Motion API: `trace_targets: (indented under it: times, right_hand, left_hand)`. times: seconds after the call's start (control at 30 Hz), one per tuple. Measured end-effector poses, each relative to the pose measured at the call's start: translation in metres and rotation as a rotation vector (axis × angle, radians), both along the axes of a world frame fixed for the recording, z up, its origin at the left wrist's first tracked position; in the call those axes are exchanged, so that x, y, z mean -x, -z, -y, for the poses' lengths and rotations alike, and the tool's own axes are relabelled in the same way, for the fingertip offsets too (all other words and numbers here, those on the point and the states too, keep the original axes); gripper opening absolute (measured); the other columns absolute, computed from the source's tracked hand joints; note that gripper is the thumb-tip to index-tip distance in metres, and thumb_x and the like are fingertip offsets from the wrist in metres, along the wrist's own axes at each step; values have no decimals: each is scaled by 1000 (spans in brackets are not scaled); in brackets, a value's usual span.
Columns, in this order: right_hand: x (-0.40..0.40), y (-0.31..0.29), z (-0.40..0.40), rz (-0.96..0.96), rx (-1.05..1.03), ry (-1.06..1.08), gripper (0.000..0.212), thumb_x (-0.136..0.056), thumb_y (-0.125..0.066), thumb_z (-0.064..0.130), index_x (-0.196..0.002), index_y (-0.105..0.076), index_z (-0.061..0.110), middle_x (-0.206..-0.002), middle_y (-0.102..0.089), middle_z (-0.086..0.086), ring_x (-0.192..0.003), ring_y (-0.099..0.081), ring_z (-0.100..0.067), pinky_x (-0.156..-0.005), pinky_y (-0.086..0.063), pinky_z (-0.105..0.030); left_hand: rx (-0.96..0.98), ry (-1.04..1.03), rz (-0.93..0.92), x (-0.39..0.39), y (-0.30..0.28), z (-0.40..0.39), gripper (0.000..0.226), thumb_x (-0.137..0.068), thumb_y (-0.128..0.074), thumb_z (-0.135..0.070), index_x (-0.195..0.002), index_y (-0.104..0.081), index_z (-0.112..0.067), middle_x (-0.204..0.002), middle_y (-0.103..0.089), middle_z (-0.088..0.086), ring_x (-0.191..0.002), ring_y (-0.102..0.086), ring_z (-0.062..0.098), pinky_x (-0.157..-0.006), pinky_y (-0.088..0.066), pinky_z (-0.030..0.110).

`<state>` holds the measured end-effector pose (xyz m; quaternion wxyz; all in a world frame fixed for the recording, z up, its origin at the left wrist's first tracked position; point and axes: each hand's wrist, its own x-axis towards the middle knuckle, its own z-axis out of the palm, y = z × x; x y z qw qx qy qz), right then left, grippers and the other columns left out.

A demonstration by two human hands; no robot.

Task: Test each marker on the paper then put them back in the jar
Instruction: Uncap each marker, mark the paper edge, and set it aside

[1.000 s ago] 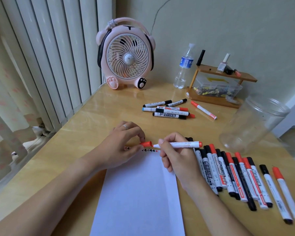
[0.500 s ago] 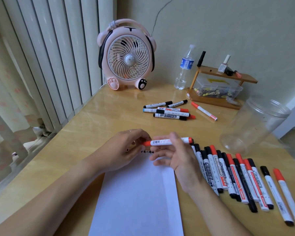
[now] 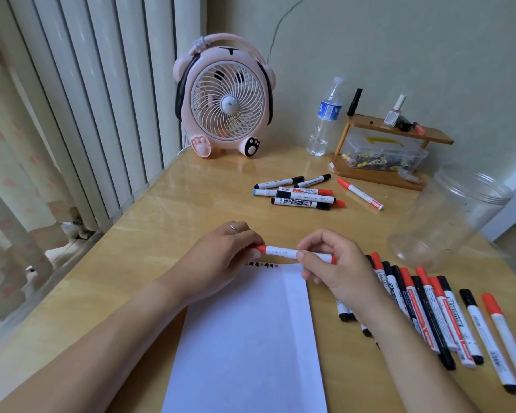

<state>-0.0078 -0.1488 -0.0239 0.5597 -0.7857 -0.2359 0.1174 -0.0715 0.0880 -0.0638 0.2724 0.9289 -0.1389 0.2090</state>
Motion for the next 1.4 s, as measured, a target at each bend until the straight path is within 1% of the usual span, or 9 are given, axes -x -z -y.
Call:
trace_targets:
  times: [0.1,0.23,0.43,0.6,0.77,0.93,1.13,1.3,1.4]
  right_hand:
    - [5,4,-4,197,107,-16,10,-90,-79,16,-92,-70,22,-78,-68,7,-68,-58,-21,-60,-45,-23]
    - [6,8,-4,262,165,-11,12,-86,-83,21,-87,-72,26,-75,-67,4,-62,-52,-17,-53,-37,-17]
    - [6,10,-5,211,146,30,9,-88,-82,28,-84,-74,27,-75,-69,-1,-70,-58,-27,-54,-38,-24]
    - [5,12,-6,175,155,44,18,-90,-78,37,-76,-73,28,-64,-68,3,-54,-51,-6,-57,-39,-26]
    - [9,9,-6,90,130,-4,32,-97,-69,43,-74,-72,22,-56,-65,-2,-44,-46,-15,-53,-41,-29]
    - [11,8,-8,24,142,-54,41,-102,-60,41,-77,-71,10,-47,-53,0,-39,-41,-11,-46,-35,-23]
    - [12,-1,-3,-168,108,-129,45,-105,-56,38,-78,-65,3,-49,-40,-3,-38,-31,-12,-42,-28,-21]
    - [9,-19,8,-82,314,-251,36,-107,-51,39,-80,-71,25,-65,-64,-5,-56,-51,-13,-59,-40,-31]
    - [2,-23,16,-29,410,-163,24,-101,-60,42,-82,-70,31,-63,-57,11,-61,-48,-12,-62,-39,-35]
  left_hand:
    - [-9,2,-23,-1,1,4,28,-105,-45,-41,-109,-65,-23,-90,-54,-13,-85,-46,3,-71,-43,26]
    - [-14,15,-43,0,1,4,25,-104,-46,-36,-108,-66,-21,-91,-57,-11,-83,-49,6,-71,-47,31]
    - [-1,5,-21,0,-1,7,21,-101,-49,-28,-106,-67,-21,-90,-57,-11,-81,-50,7,-69,-46,30]
    - [-16,14,14,2,-4,8,18,-99,-54,-24,-104,-70,-19,-88,-58,-10,-79,-48,6,-67,-43,26]
    - [-54,13,80,4,-7,8,14,-98,-57,-21,-102,-70,-17,-85,-59,-7,-80,-51,10,-66,-39,22]
    - [-76,25,130,4,-8,9,13,-97,-58,-11,-100,-70,-16,-83,-58,-7,-79,-49,10,-66,-40,23]
    - [-88,36,171,8,-8,15,18,-100,-52,-20,-102,-70,-17,-86,-58,-8,-79,-52,14,-67,-45,28]
    - [-137,48,148,6,-7,26,18,-102,-54,-28,-110,-69,-23,-93,-62,-10,-83,-54,12,-70,-49,38]
    - [-104,-6,71,6,-8,32,32,-99,-57,-37,-130,-59,-28,-114,-60,-10,-103,-58,15,-83,-51,40]
